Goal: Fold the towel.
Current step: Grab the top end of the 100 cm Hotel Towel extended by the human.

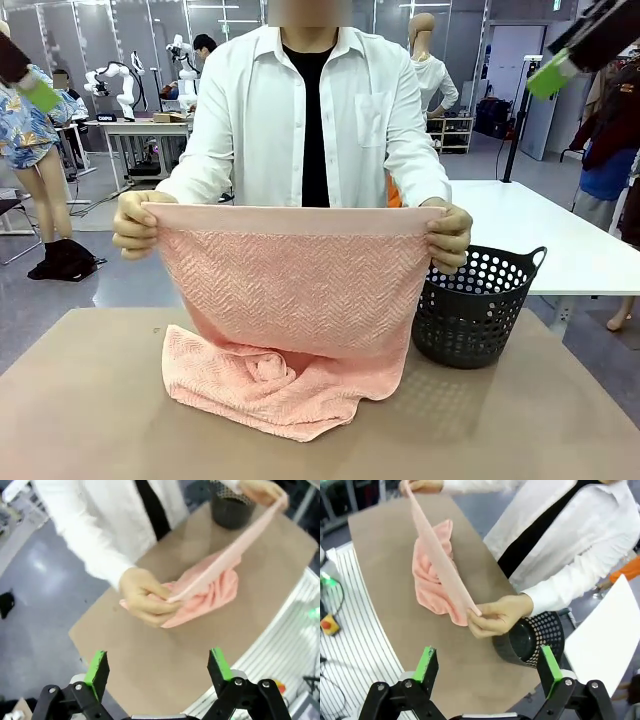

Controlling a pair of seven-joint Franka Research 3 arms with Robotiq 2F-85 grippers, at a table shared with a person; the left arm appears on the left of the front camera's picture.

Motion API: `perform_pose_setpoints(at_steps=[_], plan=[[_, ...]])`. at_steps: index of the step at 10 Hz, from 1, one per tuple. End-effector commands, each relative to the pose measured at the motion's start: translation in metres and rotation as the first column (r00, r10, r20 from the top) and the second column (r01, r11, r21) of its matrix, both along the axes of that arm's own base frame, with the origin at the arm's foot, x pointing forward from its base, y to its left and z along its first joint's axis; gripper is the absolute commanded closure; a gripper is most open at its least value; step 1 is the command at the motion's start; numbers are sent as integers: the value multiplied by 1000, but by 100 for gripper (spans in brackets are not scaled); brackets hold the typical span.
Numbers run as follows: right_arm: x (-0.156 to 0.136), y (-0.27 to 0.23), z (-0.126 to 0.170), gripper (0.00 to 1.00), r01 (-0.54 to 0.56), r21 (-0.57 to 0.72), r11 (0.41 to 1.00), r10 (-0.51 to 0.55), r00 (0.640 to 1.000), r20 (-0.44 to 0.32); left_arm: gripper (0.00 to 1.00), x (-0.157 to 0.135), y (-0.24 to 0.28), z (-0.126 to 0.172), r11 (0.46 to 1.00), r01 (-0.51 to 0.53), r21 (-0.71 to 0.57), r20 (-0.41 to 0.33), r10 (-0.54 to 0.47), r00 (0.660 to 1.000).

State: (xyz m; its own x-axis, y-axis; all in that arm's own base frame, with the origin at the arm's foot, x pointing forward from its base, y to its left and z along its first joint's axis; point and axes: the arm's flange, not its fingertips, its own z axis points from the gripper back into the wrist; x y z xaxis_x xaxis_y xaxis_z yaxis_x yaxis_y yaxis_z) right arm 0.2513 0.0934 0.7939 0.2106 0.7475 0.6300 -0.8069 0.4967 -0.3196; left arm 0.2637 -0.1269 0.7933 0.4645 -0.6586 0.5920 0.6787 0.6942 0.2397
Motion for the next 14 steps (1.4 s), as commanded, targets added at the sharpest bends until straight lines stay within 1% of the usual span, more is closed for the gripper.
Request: perform_pose_setpoints(at_steps=[1,3,4,5,6,11,12,13,14], plan=[[12,24,12,0,-37,-73,997,35,999,-32,0,9,-13,12,984,159,82,-125,-149,981],[17,55,13,0,-75,-119,990,67,995,-72,0,14,-36,4,946,289,148,-263,-245,933],[21,66,8,0,-76,-148,986,62,993,-99,0,19,-43,-5,932,302,199,-267,-245,932],[22,69,4,0,-77,-123,989,64,992,-109,0,21,-44,-8,937,315,150,-243,-274,930],[18,62,3,0,-98,-124,987,92,994,-56,0,13,-49,-16,958,261,116,-255,-225,940],[18,62,3,0,-98,-124,987,92,994,-56,0,13,-49,-16,958,261,116,-255,-225,940],[18,62,5,0,-110,-121,987,103,993,-64,0,15,-50,-15,951,282,125,-260,-243,935],[28,76,9,0,-131,-190,973,116,989,-89,0,24,-57,-13,901,413,135,-262,-370,891],[35,87,12,0,-159,-245,956,131,983,-126,0,35,-66,-13,867,468,170,-288,-410,865]])
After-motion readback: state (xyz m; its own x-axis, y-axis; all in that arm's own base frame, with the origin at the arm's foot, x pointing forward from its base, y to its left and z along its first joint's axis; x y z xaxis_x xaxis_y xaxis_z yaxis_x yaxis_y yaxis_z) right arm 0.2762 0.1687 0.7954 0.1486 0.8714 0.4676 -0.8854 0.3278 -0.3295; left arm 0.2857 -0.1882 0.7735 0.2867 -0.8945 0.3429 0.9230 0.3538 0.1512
